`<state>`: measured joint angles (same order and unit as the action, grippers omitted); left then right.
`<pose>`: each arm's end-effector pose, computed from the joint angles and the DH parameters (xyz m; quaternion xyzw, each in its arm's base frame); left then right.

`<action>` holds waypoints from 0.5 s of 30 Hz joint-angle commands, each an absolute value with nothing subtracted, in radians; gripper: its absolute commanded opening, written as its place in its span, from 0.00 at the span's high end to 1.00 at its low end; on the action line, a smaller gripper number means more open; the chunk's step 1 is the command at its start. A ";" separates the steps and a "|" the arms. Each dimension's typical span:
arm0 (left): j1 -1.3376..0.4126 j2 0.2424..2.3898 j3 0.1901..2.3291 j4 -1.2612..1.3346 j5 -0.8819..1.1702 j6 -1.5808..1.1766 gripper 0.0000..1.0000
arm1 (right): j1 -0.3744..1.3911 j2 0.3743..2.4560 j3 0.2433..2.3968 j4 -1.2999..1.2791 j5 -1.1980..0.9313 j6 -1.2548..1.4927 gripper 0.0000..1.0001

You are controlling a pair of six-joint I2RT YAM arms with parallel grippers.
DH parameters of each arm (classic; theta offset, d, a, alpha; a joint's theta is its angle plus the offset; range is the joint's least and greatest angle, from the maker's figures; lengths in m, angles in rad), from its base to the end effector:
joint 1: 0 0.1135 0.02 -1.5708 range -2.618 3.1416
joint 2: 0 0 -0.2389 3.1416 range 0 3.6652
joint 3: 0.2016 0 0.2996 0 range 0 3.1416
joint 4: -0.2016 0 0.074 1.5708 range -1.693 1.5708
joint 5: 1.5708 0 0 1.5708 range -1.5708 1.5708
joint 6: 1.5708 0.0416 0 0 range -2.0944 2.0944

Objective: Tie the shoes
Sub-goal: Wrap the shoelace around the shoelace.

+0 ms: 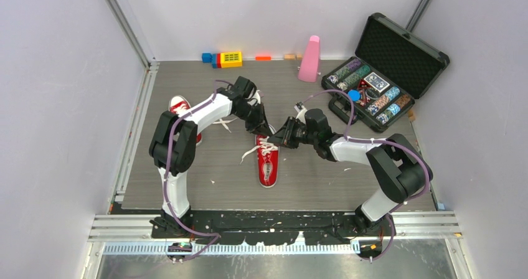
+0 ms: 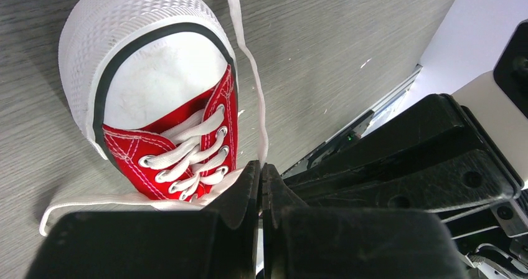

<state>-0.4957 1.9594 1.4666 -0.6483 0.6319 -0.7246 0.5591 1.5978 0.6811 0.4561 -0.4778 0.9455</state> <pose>0.3774 -0.2320 0.1508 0.0402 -0.9301 0.3649 0.0079 0.2883 0.2029 0.1066 0.0362 0.8343 0.4967 0.2364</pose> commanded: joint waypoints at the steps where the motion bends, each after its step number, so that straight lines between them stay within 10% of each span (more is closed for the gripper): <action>1: -0.500 1.950 1.505 -0.663 0.665 -0.720 0.98 | 0.564 1.606 0.698 0.503 -0.491 0.946 0.86; 15: -0.498 1.892 1.480 -0.629 0.636 -0.723 0.93 | 0.563 1.595 0.695 0.501 -0.488 0.961 1.00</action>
